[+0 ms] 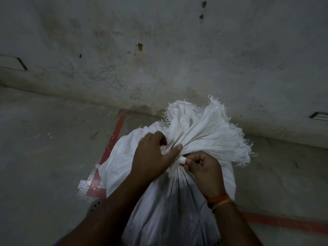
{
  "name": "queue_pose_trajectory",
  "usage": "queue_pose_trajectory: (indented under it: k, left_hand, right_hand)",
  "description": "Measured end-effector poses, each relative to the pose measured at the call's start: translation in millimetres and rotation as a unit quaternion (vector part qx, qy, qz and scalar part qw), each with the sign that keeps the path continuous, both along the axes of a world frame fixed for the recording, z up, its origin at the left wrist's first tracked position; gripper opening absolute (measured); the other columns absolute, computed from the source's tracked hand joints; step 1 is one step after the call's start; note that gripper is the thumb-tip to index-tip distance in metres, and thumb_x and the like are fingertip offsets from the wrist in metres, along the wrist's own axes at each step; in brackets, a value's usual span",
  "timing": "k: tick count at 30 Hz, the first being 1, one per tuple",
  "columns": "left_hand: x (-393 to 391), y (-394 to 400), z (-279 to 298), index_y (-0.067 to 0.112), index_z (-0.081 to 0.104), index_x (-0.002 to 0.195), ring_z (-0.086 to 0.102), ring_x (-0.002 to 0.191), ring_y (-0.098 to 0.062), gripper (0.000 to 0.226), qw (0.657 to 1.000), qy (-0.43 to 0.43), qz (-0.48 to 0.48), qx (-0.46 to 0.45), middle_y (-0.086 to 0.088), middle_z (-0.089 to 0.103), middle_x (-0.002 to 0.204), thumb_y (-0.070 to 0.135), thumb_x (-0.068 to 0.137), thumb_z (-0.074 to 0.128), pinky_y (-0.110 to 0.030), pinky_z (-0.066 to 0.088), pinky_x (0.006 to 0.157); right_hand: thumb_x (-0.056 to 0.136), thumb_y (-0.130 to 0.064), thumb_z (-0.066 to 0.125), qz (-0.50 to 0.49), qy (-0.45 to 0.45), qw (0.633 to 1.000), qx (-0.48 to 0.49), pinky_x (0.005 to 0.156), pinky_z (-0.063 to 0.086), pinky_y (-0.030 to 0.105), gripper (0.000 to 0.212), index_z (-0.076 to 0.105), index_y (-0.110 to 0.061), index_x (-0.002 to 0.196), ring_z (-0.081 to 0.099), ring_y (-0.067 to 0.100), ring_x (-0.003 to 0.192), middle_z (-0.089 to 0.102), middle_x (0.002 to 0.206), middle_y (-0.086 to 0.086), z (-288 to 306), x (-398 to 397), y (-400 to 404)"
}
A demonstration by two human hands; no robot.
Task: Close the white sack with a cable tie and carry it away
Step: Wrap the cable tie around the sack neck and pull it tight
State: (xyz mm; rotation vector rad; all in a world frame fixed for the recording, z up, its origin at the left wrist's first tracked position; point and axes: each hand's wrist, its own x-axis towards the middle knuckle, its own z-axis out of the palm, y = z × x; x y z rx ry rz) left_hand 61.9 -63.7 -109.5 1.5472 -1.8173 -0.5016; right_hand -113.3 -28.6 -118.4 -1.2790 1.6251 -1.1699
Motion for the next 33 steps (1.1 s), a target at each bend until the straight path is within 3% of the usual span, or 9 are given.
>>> queue_pose_trajectory:
  k: [4,8,11,17,22,25,29,31,33]
  left_hand:
    - [-13,31,-3,0.024,0.062,0.083,0.061,0.068,-0.005,0.046,0.993,0.015,-0.006,0.118,0.008,0.066,0.073,0.07,0.076,0.065,-0.029,0.049,0.062]
    - [-17,27,-15,0.024,0.067,0.086,0.058,0.068,0.0,0.026,0.995,0.029,0.018,0.093,0.012,0.066,0.075,0.049,0.084,0.07,-0.021,0.046,0.063]
    - [-12,22,-21,0.024,0.066,0.088,0.059,0.069,-0.002,0.019,0.997,0.011,0.027,0.077,0.01,0.068,0.077,0.043,0.086,0.069,-0.026,0.05,0.066]
    - [-11,15,-31,0.021,0.066,0.096,0.06,0.09,-0.011,0.018,0.998,0.01,0.035,0.056,0.006,0.066,0.095,0.038,0.089,0.067,-0.027,0.047,0.081]
    - [-14,9,-30,0.018,0.067,0.102,0.064,0.094,-0.011,0.02,0.997,0.048,-0.015,0.051,0.004,0.07,0.099,0.034,0.089,0.069,-0.03,0.052,0.086]
    - [-12,5,-32,0.017,0.065,0.1,0.065,0.09,-0.008,0.018,0.996,0.072,-0.051,0.023,0.006,0.07,0.094,0.032,0.09,0.067,-0.031,0.053,0.082]
    - [-2,-4,-36,0.02,0.066,0.101,0.065,0.089,-0.001,0.019,0.993,0.088,-0.079,0.025,0.009,0.071,0.095,0.034,0.09,0.065,-0.029,0.054,0.082]
    - [-1,-7,-37,0.019,0.067,0.103,0.066,0.09,0.0,0.023,0.992,0.09,-0.092,0.022,0.009,0.071,0.096,0.037,0.089,0.063,-0.026,0.053,0.082]
    - [-2,-9,-39,0.017,0.067,0.105,0.066,0.092,-0.001,0.024,0.991,0.09,-0.1,0.013,0.008,0.072,0.098,0.035,0.09,0.064,-0.023,0.053,0.082]
  right_hand:
    - [0.084,-0.002,0.07,0.031,0.033,0.999,-0.018,0.072,0.059,0.031,0.013,0.07,-0.014,0.078,0.071,0.014,0.077,0.073,0.077,0.001,4,12,6]
    - [0.087,-0.006,0.069,0.032,0.08,0.996,-0.027,0.069,0.055,0.024,0.013,0.068,-0.016,0.079,0.068,0.009,0.072,0.071,0.076,-0.003,3,16,10]
    - [0.085,-0.011,0.072,0.03,0.122,0.992,-0.027,0.066,0.049,0.017,0.015,0.065,-0.019,0.074,0.065,0.006,0.07,0.07,0.071,-0.005,4,14,15]
    - [0.083,-0.002,0.066,0.012,0.11,0.993,0.029,0.069,0.055,0.037,0.021,0.065,-0.016,0.068,0.066,0.012,0.064,0.071,0.064,0.003,12,-9,33]
    - [0.086,-0.001,0.065,0.018,0.08,0.995,0.053,0.059,0.048,0.026,0.017,0.066,-0.01,0.072,0.066,0.011,0.058,0.072,0.063,0.006,23,-20,46]
    - [0.086,-0.005,0.067,0.067,0.095,0.993,0.036,0.062,0.048,0.029,0.016,0.065,-0.014,0.073,0.064,0.008,0.059,0.071,0.066,0.006,29,-21,48]
    - [0.09,-0.011,0.064,0.209,0.047,0.976,0.028,0.08,0.052,0.042,0.014,0.066,-0.021,0.099,0.067,0.022,0.085,0.069,0.088,0.007,37,-26,40]
    - [0.092,-0.003,0.059,0.248,0.061,0.967,0.013,0.085,0.052,0.029,0.041,0.063,-0.031,0.121,0.066,0.015,0.095,0.069,0.096,0.003,33,-26,29]
    - [0.094,-0.001,0.057,0.276,0.138,0.951,-0.029,0.085,0.046,0.013,0.049,0.06,-0.034,0.131,0.064,0.006,0.101,0.069,0.1,-0.005,26,-22,17]
